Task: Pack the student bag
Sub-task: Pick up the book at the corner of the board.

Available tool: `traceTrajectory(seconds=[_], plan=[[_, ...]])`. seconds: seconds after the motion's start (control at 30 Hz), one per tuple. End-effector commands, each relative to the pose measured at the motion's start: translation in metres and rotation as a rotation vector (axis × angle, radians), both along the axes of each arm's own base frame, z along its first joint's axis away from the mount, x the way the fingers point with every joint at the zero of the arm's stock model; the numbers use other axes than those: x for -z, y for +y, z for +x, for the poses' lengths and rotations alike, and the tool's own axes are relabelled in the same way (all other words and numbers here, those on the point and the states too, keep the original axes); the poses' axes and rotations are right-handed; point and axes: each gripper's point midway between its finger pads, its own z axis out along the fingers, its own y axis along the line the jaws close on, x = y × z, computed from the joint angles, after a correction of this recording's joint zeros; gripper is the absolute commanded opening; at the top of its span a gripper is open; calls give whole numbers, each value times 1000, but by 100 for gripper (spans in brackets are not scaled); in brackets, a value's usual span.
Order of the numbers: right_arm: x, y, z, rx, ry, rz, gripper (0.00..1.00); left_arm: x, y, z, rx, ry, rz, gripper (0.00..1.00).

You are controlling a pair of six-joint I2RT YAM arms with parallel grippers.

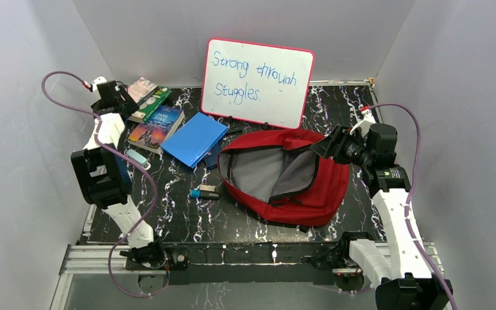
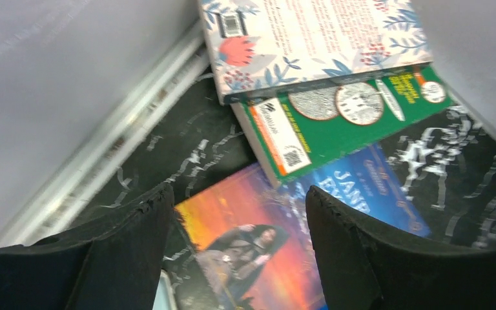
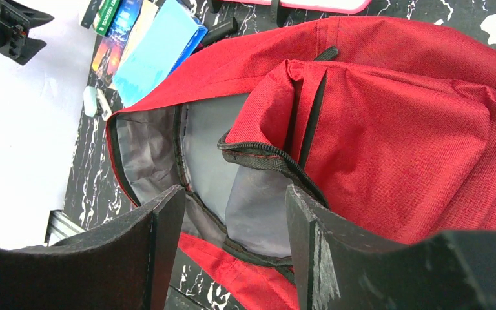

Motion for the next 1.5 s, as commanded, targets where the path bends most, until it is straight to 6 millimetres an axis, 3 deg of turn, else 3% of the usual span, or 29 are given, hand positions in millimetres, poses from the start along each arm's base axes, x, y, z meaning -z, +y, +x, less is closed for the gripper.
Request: traceTrajectory(seconds=[0.0, 0.17, 0.43, 1.07, 1.47], plan=[[-12, 1, 3, -8, -64, 8, 67, -19, 6, 1, -139, -142, -240, 72], [-13, 0, 5, -3, -67, 5, 67, -2, 20, -3, -278, -237, -389, 73], [-8, 0, 4, 5, -56, 12, 67, 6, 21, 21, -320, -383, -486, 75], [3, 0, 7, 16, -19, 16, 67, 64, 42, 45, -417, -424, -500, 76], [11, -1, 9, 21, -2, 13, 67, 71, 54, 73, -381, -460, -474, 76]])
